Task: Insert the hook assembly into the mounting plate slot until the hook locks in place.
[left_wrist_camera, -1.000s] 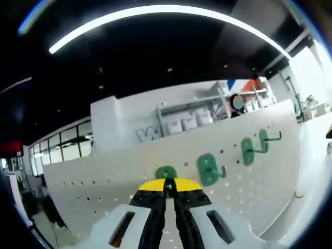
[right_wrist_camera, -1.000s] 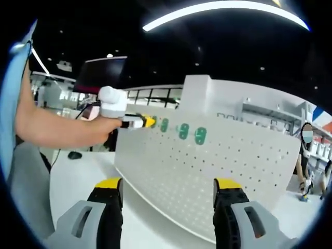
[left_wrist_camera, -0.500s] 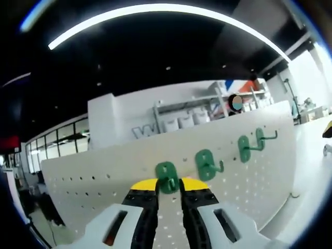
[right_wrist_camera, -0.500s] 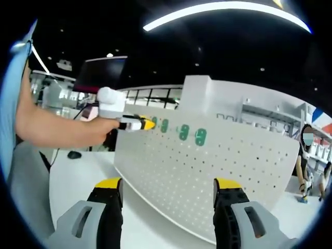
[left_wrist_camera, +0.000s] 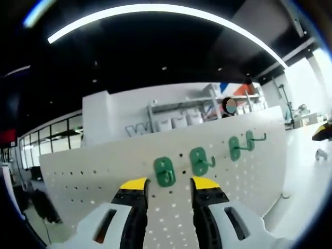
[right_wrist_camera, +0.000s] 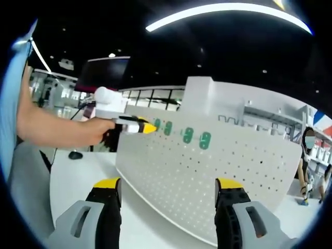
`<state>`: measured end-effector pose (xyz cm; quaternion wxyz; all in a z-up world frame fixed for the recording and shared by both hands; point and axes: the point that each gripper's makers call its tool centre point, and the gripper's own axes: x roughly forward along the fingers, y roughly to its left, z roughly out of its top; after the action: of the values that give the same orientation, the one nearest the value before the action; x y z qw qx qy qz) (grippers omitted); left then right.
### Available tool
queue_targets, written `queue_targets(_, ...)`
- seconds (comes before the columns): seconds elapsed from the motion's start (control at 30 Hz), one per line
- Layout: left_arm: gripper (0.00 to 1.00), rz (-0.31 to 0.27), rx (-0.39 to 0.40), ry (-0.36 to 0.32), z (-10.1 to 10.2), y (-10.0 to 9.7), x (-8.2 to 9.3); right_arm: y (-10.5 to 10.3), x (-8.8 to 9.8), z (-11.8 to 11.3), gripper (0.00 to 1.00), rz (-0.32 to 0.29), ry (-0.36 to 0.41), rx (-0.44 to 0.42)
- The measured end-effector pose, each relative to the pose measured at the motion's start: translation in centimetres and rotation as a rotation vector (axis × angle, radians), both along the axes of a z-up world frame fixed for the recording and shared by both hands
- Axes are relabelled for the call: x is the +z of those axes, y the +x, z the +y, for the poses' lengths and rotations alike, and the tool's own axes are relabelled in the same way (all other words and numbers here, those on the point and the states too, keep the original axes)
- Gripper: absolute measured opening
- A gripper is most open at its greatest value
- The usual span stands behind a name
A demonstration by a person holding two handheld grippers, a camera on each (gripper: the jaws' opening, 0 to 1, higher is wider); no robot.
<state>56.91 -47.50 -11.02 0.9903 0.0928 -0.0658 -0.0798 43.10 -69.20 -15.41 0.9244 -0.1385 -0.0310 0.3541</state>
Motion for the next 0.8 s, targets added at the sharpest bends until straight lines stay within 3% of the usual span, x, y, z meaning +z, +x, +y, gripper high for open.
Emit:
queue_targets(0.33, 0.42, 0.038, -0.058, -0.054, 0.0, -1.2, -0.2, -0.2, 0.3, 0.3, 0.76, -0.01, -0.006, -0.001)
queue_targets(0.5, 0.47, 0.028, -0.077, -0.05, -0.1, -1.9, 0.1, -0.3, 0.4, 0.2, 0.77, -0.012, -0.009, -0.002)
queue_targets(0.8, 0.51, 0.056, -0.117, -0.041, 0.6, -4.0, -0.9, -0.5, 0.3, 0.3, 0.77, -0.01, -0.006, 0.0)
